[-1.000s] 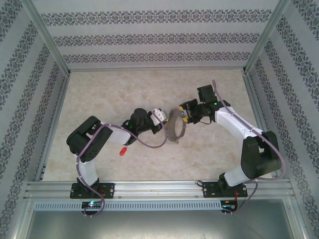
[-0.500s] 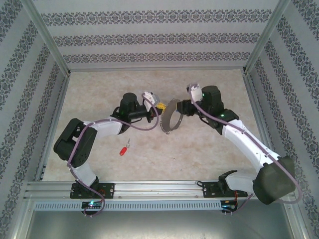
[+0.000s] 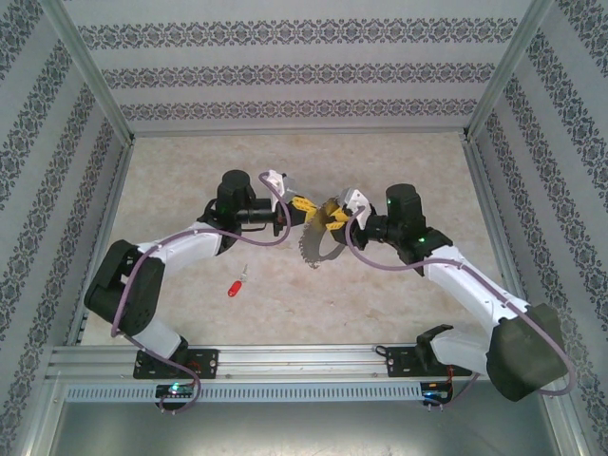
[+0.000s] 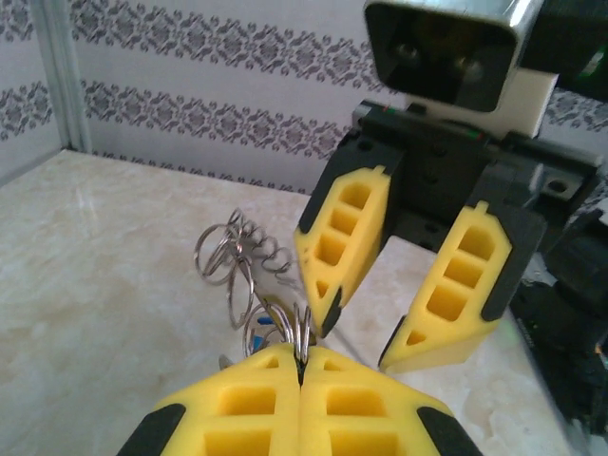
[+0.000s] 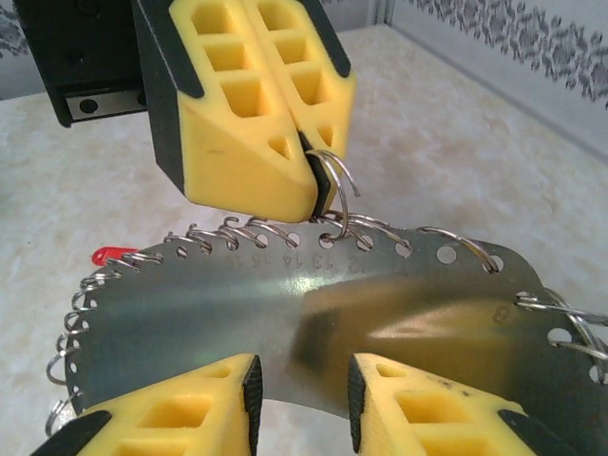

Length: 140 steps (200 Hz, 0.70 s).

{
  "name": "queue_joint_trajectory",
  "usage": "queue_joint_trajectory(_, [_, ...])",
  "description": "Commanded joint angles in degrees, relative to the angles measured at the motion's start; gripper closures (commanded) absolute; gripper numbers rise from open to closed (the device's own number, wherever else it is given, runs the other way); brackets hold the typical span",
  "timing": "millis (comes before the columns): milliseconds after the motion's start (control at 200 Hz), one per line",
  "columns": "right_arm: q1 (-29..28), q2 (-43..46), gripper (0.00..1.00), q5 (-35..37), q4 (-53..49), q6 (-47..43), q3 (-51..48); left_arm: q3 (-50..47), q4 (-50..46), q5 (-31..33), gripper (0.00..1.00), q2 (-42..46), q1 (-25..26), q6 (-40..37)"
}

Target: Put the keys on the keyring

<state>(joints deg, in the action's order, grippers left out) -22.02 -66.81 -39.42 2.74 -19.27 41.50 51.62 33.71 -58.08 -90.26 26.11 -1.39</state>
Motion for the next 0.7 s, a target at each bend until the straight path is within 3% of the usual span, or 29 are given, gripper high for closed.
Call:
queue_joint_trajectory(0, [-0.2,1.9,0.66,-1.6,6.5,-3.4,-1.9,-0.1,-0.5,-4.5,1.00,2.5,-0.6,0.1])
queue_joint_trajectory(310, [-1.3,3.7,0.70,-2.9,14.6,-3.0,-5.4,0.5,-3.0,-5.5,1.00,3.1,0.8,-2.3])
queue_joint_trajectory(694, [-3.9,2.0,0.73,-2.0,15.3,-2.8,-4.4,-1.0,-2.1,-3.3,1.00,4.0,2.5,-4.1])
